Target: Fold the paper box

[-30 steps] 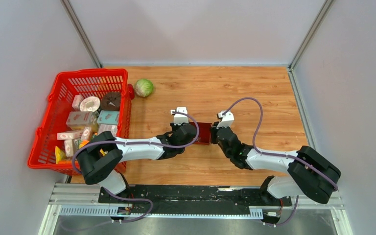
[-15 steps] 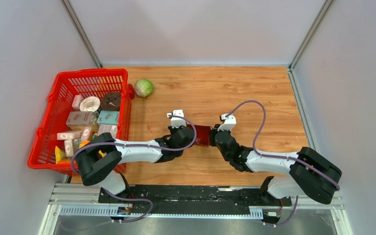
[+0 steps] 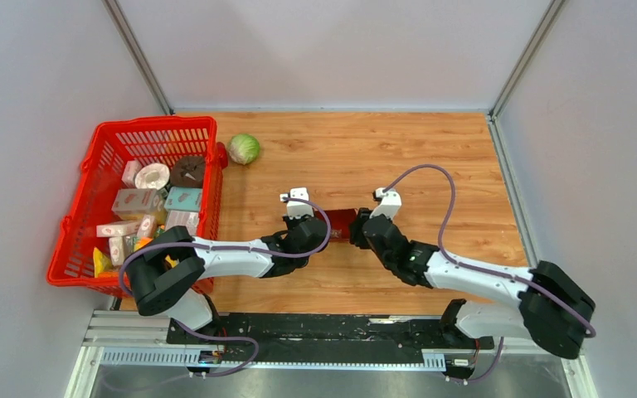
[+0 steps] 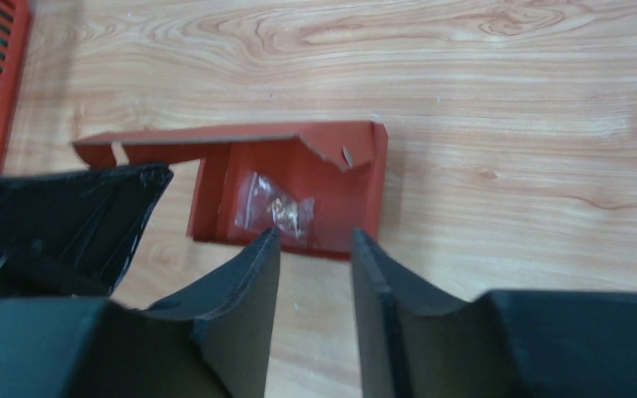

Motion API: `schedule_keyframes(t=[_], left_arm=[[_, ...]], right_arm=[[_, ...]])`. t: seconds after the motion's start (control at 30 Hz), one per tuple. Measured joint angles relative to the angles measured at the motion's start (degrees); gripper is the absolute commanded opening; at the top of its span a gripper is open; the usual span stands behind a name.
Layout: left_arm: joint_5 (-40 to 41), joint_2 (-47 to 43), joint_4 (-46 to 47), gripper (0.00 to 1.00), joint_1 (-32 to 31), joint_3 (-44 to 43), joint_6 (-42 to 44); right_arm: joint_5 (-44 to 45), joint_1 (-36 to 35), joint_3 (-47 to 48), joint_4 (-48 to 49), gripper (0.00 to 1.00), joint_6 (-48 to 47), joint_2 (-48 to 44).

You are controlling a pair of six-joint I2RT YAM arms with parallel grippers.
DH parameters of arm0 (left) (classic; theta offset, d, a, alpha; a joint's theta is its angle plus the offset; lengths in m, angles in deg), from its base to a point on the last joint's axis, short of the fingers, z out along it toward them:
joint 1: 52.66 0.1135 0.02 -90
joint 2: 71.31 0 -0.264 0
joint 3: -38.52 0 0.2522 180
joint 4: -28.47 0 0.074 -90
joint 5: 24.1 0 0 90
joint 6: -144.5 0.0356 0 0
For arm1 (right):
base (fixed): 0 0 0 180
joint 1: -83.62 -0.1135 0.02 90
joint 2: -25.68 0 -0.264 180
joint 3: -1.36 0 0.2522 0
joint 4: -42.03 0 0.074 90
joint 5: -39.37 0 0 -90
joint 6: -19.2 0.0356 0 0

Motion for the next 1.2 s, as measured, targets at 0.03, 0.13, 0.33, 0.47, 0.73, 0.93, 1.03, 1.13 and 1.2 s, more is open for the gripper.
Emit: schedule_keyframes(t=[0.03,0.13,0.33,0.47,0.73,0.93,1.03,1.13,1.2], left_arm=[[0.11,-0.07,-0.04,0.0,0.0,0.0,0.0],[0.35,-0.37,-0.09,0.0,-0.04,0.42,-0.02],[0.76,-0.98,-0.22,0.0,-0.04,1.16,-0.2],[0.79,-0.98,-0.24,0.0,-0.04,1.16,-0.17],[0.83,-0.98,-0.63,0.0,-0.04,1.14,0.04],[0.98,-0.98,-1.01,0.0,-0.22,1.03,0.39],[0.96,-0.96,-1.36,0.0,-0.35,0.74,0.74],[0.79,-0.94,-1.79,0.0,-0.52,0.33,1.31],[0.79,-0.9,-2.16,0.0,-0.74,0.2,1.73]], right_arm=[[-0.72,-0.09,0.37,-2.95,0.47,-0.5,-2.29],[-2.78,-0.11,0.46,-10.12,0.62,-2.4,-9.73],[-12.96,8.04,3.91,-22.67,0.78,-4.63,-18.99],[-27.93,23.19,13.55,-29.16,0.81,-2.99,-12.83],[-49.44,29.66,35.21,-37.81,0.72,1.07,13.57],[-55.06,29.59,32.94,-40.22,0.69,5.84,17.75],[-56.78,29.59,31.82,-39.19,0.67,7.48,17.75],[-58.12,29.59,30.42,-37.77,0.65,8.85,18.12],[-58.86,29.59,30.21,-37.22,0.63,9.55,18.82]])
